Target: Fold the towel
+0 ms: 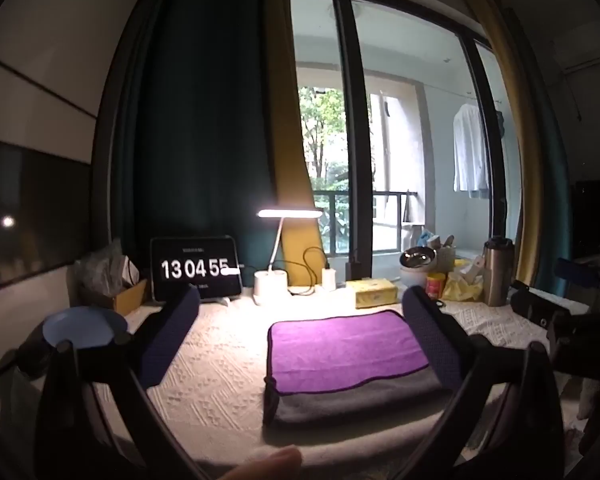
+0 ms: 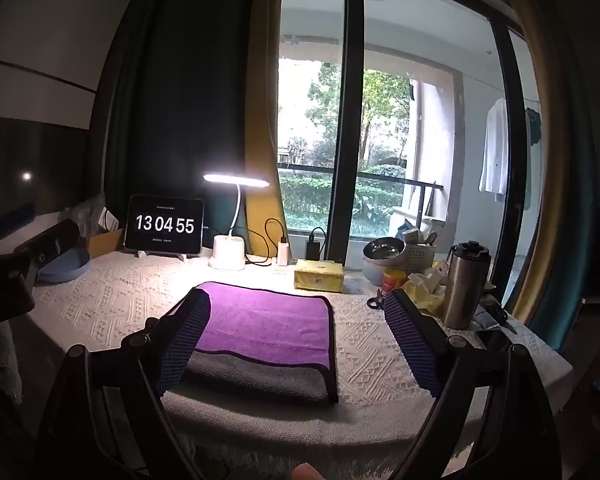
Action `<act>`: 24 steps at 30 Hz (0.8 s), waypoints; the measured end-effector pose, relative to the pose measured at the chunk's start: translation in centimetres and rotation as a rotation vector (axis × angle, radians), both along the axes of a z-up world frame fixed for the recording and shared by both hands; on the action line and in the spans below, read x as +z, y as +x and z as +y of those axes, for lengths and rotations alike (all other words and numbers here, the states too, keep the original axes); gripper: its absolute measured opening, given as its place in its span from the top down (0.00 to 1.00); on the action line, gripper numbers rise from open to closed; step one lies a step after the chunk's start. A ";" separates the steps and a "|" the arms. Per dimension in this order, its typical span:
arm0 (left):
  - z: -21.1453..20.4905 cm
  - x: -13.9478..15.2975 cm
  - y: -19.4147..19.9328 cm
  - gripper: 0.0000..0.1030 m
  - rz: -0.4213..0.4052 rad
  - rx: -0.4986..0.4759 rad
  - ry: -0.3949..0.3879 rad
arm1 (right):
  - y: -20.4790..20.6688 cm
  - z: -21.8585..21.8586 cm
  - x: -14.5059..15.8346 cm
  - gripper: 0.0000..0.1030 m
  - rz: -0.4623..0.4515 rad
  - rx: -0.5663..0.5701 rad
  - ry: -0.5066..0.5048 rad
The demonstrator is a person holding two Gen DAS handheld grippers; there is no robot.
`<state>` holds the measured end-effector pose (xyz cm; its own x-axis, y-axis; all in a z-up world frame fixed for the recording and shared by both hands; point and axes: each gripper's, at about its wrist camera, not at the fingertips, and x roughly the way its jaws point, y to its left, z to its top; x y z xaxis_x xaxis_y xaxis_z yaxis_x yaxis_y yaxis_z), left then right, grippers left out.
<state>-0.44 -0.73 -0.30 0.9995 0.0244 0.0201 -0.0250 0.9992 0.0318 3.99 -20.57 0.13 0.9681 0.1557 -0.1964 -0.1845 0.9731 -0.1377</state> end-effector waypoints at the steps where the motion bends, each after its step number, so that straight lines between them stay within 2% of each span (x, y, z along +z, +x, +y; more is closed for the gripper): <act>1: -0.1 -0.1 0.1 0.01 0.023 0.003 -0.007 | 0.0 0.0 -0.1 0.11 0.005 -0.001 -0.003; 2: 0.6 -0.2 0.0 0.01 0.034 0.009 -0.045 | 0.1 -0.1 -0.1 0.11 0.006 -0.003 -0.001; 5: 0.3 -0.3 0.2 0.01 0.068 0.013 -0.043 | 0.2 -0.3 -0.6 0.11 0.020 -0.006 0.008; 10: 1.1 -0.3 0.9 0.01 0.109 -0.002 -0.060 | 0.2 0.3 0.5 0.11 0.032 -0.002 0.006; 24: 1.0 -0.8 1.3 0.01 0.125 -0.019 -0.060 | 0.9 0.1 -0.5 0.11 0.051 0.000 0.002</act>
